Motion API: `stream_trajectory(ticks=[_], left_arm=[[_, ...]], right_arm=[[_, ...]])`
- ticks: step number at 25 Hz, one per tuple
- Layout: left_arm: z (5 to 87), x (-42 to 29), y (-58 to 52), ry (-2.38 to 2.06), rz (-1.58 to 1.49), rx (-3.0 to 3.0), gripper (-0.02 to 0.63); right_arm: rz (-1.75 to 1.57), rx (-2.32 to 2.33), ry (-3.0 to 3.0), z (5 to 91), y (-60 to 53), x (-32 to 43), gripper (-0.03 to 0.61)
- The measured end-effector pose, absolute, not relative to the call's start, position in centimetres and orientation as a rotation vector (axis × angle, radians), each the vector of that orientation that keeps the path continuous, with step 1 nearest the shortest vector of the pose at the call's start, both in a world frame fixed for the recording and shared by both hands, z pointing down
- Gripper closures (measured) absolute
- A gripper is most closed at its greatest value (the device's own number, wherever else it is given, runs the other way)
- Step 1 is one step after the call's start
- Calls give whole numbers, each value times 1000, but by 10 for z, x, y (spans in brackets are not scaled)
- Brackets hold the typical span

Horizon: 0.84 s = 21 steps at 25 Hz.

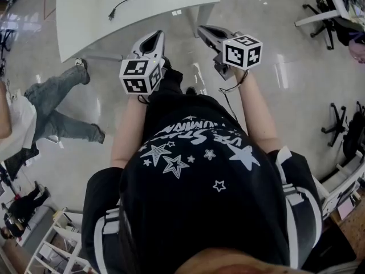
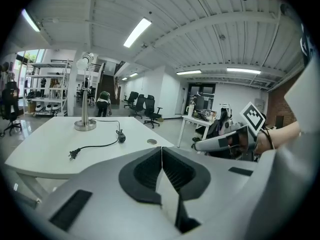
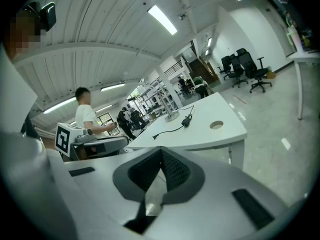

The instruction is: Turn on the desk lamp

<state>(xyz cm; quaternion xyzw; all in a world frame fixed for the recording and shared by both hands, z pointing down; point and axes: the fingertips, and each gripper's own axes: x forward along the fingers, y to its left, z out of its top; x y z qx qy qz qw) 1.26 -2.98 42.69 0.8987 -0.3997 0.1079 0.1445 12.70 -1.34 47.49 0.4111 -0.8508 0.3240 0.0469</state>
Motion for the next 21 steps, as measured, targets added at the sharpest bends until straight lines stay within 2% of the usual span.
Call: stream_trajectory(ticks=[13,21], left_arm=[[416,-4,9,-1186,274,2613,598],[412,-44,12,-1205,241,2597,598]], right_arm=[[868,1279,-2632,464,28,116,574],[871,1251,-2624,471,26,70,574]])
